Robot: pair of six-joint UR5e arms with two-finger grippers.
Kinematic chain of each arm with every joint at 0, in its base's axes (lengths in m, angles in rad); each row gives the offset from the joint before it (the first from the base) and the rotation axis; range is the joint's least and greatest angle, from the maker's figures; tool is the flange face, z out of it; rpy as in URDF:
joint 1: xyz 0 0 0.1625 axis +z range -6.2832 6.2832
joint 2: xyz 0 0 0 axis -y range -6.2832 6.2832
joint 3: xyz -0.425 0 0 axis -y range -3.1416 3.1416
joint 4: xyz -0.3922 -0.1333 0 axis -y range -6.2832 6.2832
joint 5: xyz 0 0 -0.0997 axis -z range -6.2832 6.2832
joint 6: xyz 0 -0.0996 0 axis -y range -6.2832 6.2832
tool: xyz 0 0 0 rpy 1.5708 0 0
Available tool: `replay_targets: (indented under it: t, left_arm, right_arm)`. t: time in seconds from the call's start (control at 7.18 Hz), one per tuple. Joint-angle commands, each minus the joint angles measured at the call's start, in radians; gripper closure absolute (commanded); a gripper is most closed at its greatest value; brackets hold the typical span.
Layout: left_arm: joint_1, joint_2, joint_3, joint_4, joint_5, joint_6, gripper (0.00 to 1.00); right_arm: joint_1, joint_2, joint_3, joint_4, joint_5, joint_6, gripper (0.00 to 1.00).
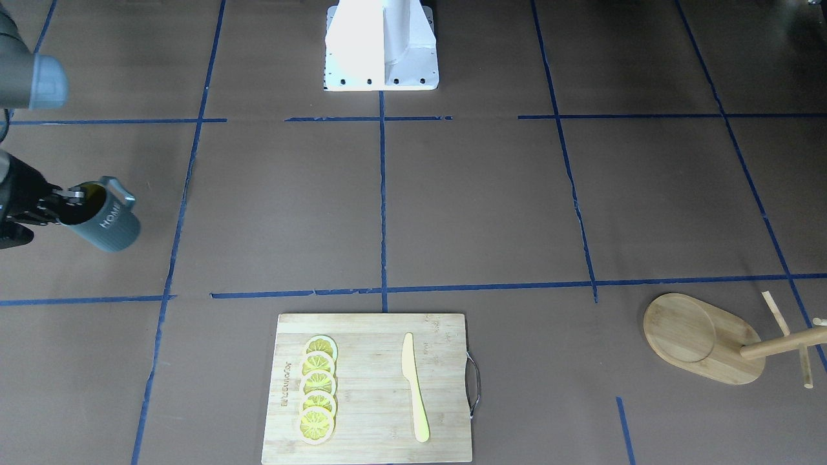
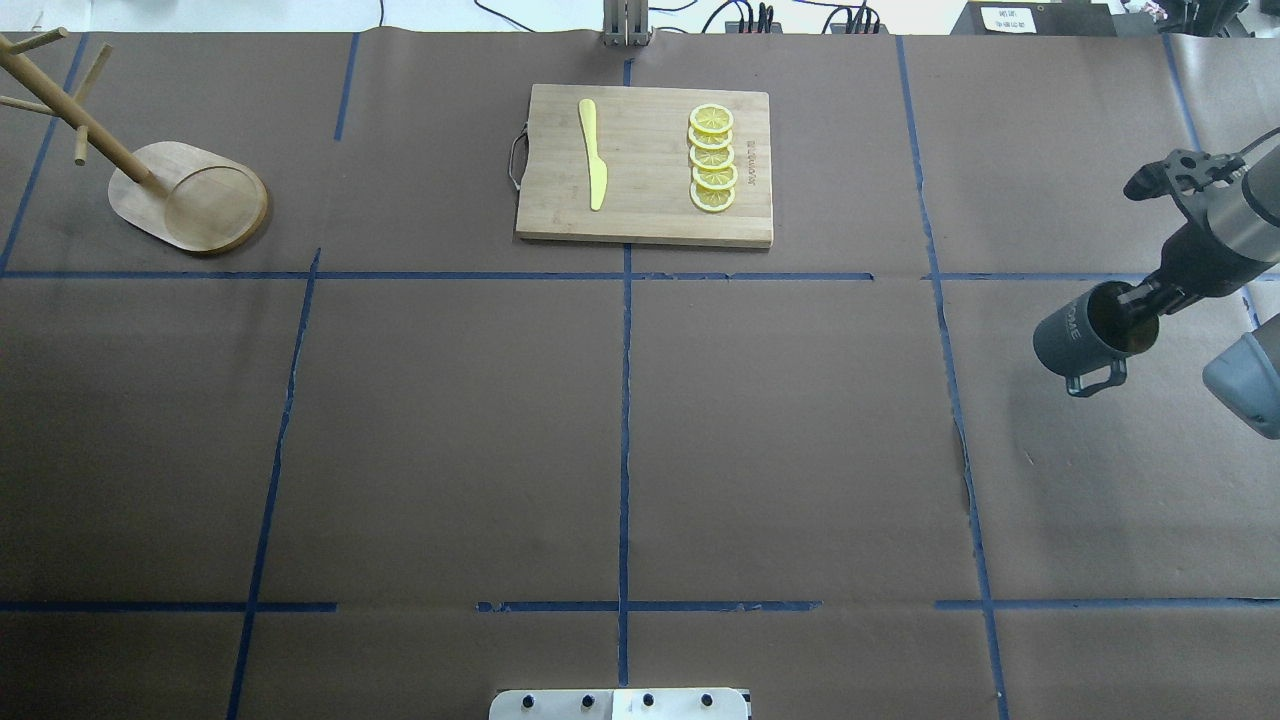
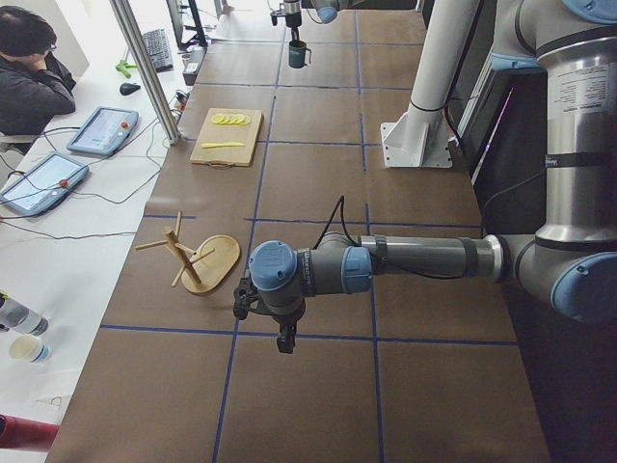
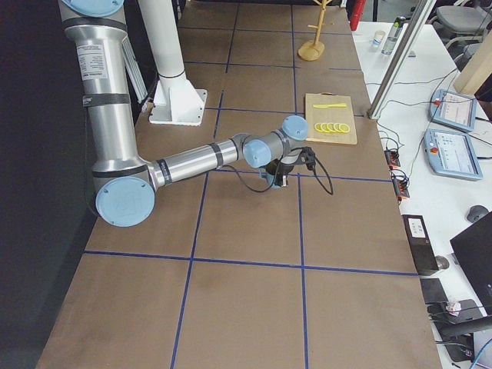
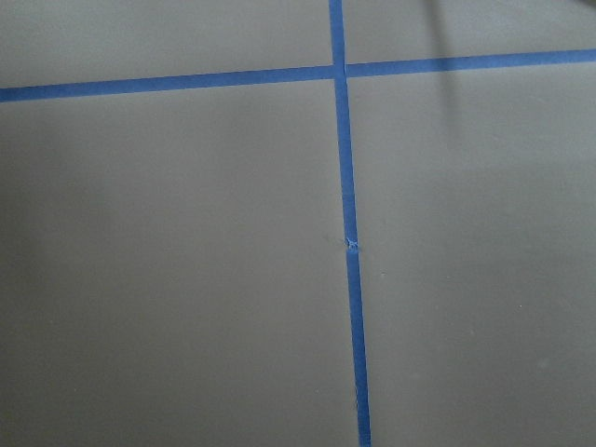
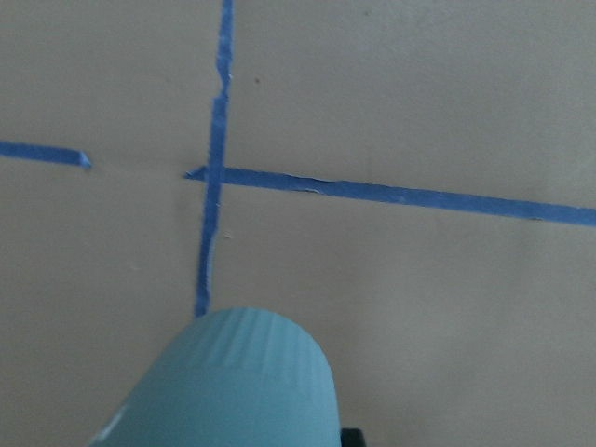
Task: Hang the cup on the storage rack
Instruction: 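Carry the teal mug to the table center and set it down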
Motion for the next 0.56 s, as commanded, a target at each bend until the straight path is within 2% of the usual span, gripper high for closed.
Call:
replay_targets:
  t: [0.0,0.28,0.42]
  left_arm:
    - [0.0,-0.001,-0.004,0.0,0.0,0.0,0.0]
    - [0.0,-0.001,-0.004,-0.002,0.0,0.001,0.0]
    - [0.002,-0.002,-0.003,-0.002,0.0,0.0,0.0]
  right_arm:
    - [-0.101,0.174,0.011,-0.001,-0.034,0.485,0.97]
    - [-0.26,0.312,0.001,-0.017,-0.142,0.859,0.97]
    - [-0.323,0.42,-0.013,-0.133,-0.2,0.931,0.97]
